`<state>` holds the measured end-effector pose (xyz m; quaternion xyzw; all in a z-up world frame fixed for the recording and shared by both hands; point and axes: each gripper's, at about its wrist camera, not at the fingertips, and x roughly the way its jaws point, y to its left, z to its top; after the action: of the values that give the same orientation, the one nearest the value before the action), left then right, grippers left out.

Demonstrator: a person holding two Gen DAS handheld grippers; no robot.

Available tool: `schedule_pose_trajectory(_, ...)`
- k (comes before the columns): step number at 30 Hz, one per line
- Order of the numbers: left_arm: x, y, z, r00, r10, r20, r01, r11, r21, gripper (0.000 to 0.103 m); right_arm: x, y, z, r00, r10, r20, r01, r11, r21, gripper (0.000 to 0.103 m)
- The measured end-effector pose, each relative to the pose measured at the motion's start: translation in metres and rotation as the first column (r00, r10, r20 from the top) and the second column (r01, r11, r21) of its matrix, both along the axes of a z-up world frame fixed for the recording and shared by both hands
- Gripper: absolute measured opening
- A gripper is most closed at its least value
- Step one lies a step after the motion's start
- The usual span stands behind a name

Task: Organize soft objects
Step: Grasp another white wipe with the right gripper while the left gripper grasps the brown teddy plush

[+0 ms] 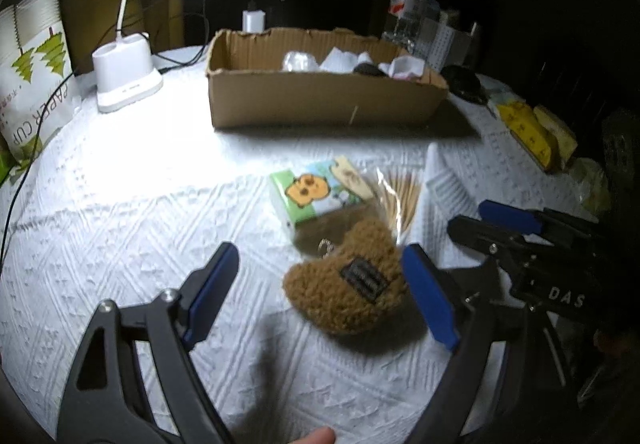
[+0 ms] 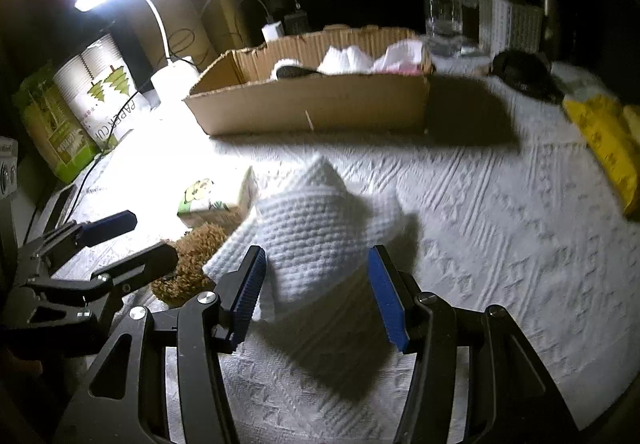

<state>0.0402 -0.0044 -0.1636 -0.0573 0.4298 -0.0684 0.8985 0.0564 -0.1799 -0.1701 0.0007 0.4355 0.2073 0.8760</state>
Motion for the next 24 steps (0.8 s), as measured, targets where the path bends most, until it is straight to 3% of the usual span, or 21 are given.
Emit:
schedule_pose_trajectory(3,-0.001,-0.004,-0.002,1.0,-0.005,-0.006,0.005,1.0,0.008,0.085,0.002,-0.001,-0.004,1.0,0.001,-0.01,-0.001,1.0,0.028,0.056)
schedule_pose_trajectory(7,0.001,-0.012,-0.004,1.0,-0.016,-0.014,0.017,1.0,0.025,0.085,0.0,-0.003,-0.003,1.0,0.029,0.002,-0.029,0.999,0.032,0.025)
schedule_pose_trajectory(11,0.004,-0.022,-0.009,0.999,-0.029,-0.038,0.031,0.998,0.049,0.085,-0.004,-0.008,0.0,0.999,0.047,0.021,-0.047,0.998,0.044,0.013)
schedule_pose_trajectory(21,0.009,-0.039,-0.025,0.996,-0.038,-0.085,0.049,0.99,0.135,0.084,-0.013,-0.047,0.02,0.996,-0.001,0.087,-0.006,0.997,0.078,0.011)
schedule_pose_trajectory(23,0.007,-0.04,-0.026,0.996,-0.041,-0.079,0.052,0.989,0.138,0.078,-0.014,-0.054,0.024,0.995,-0.009,0.099,0.002,0.997,0.079,0.011)
schedule_pose_trajectory(24,0.007,-0.042,-0.027,0.996,-0.039,-0.082,0.051,0.988,0.144,0.067,-0.014,-0.058,0.025,0.995,-0.015,0.103,0.006,0.997,0.079,0.011)
